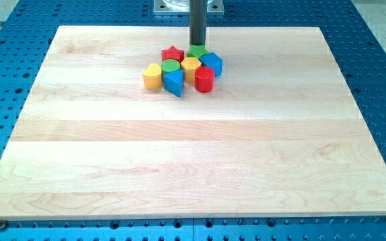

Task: Push the group of blocks downwards

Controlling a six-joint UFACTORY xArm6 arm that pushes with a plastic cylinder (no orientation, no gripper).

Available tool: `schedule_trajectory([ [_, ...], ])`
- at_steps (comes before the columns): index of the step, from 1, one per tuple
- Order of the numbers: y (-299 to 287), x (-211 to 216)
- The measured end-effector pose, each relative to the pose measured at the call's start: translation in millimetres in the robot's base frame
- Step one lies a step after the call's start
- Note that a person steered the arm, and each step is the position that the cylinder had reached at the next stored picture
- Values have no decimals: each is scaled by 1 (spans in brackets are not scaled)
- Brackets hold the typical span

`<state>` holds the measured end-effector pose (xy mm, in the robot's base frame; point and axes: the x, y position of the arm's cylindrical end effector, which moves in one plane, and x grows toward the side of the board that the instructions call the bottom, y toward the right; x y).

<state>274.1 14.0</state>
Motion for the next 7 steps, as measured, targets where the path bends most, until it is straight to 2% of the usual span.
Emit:
schedule_trajectory([
  [4, 6, -2],
  [5, 32, 30],
  [6, 17, 78],
  [7, 65, 108],
])
